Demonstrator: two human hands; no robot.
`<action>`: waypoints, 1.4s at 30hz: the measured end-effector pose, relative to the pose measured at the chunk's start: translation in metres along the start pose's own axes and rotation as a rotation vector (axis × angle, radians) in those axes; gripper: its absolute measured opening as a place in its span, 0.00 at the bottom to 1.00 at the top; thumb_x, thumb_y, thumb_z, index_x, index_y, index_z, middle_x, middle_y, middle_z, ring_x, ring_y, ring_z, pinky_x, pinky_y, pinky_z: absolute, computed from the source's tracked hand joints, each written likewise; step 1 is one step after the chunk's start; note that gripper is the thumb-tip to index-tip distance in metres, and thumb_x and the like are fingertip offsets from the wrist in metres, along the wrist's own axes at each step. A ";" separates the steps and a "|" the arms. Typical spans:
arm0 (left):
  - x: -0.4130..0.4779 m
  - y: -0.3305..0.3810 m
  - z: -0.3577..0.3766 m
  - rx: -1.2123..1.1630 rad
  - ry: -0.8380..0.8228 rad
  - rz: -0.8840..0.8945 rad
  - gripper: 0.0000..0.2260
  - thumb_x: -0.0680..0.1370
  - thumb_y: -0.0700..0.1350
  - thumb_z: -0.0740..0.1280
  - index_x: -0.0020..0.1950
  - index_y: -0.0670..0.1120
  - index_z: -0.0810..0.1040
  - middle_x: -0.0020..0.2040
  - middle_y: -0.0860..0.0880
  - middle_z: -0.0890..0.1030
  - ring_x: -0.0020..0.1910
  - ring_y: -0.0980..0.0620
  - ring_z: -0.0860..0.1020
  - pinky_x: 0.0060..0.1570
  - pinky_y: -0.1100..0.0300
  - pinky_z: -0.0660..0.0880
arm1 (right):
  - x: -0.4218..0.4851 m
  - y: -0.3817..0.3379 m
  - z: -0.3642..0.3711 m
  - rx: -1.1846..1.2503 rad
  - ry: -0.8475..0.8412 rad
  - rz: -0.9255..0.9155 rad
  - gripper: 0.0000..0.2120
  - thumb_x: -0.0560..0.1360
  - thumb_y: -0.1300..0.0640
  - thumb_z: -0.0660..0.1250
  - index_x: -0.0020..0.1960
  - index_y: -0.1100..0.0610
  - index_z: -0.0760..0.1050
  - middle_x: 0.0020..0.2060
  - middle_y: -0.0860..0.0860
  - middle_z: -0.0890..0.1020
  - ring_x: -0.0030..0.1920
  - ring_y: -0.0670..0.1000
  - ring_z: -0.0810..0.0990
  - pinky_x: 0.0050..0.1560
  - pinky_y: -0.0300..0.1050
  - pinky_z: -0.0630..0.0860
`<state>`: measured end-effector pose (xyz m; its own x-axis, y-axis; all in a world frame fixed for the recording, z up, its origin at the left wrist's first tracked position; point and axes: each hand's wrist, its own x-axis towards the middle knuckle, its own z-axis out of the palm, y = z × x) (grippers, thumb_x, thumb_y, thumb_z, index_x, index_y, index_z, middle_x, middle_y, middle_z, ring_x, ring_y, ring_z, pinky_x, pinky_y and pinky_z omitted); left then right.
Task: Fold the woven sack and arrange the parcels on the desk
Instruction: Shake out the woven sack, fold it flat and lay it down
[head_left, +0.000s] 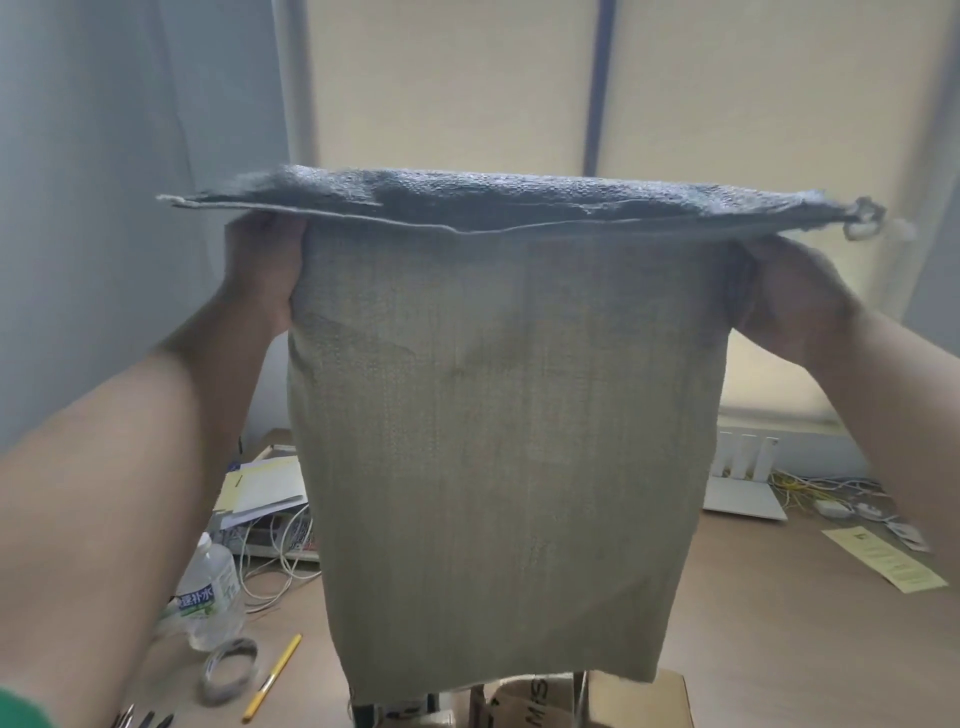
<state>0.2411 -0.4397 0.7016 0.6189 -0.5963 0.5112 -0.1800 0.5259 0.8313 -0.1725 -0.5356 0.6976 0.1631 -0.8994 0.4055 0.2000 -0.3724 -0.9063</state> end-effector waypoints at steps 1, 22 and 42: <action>0.002 0.000 0.001 0.033 0.030 -0.028 0.11 0.72 0.54 0.74 0.45 0.47 0.84 0.50 0.49 0.86 0.51 0.51 0.84 0.49 0.55 0.81 | 0.005 -0.002 0.000 0.028 0.018 -0.002 0.20 0.84 0.54 0.57 0.72 0.60 0.73 0.63 0.52 0.83 0.63 0.51 0.82 0.67 0.54 0.75; 0.015 -0.010 -0.007 0.089 0.002 -0.342 0.05 0.71 0.50 0.68 0.41 0.48 0.77 0.37 0.49 0.76 0.33 0.50 0.75 0.34 0.60 0.70 | 0.001 -0.003 -0.008 -0.227 0.442 -0.036 0.16 0.70 0.55 0.74 0.32 0.51 0.67 0.33 0.50 0.68 0.35 0.51 0.67 0.35 0.47 0.62; 0.004 -0.008 -0.039 -0.198 -0.330 -0.059 0.07 0.80 0.44 0.68 0.44 0.50 0.84 0.41 0.52 0.85 0.42 0.54 0.84 0.44 0.58 0.81 | -0.034 -0.017 -0.026 -0.044 -0.207 -0.047 0.18 0.79 0.66 0.61 0.68 0.57 0.74 0.54 0.52 0.84 0.47 0.50 0.86 0.44 0.49 0.85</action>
<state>0.2745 -0.4224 0.6884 0.3390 -0.7747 0.5337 0.0197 0.5730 0.8193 -0.2066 -0.5044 0.6965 0.3504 -0.8164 0.4590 0.1706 -0.4263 -0.8884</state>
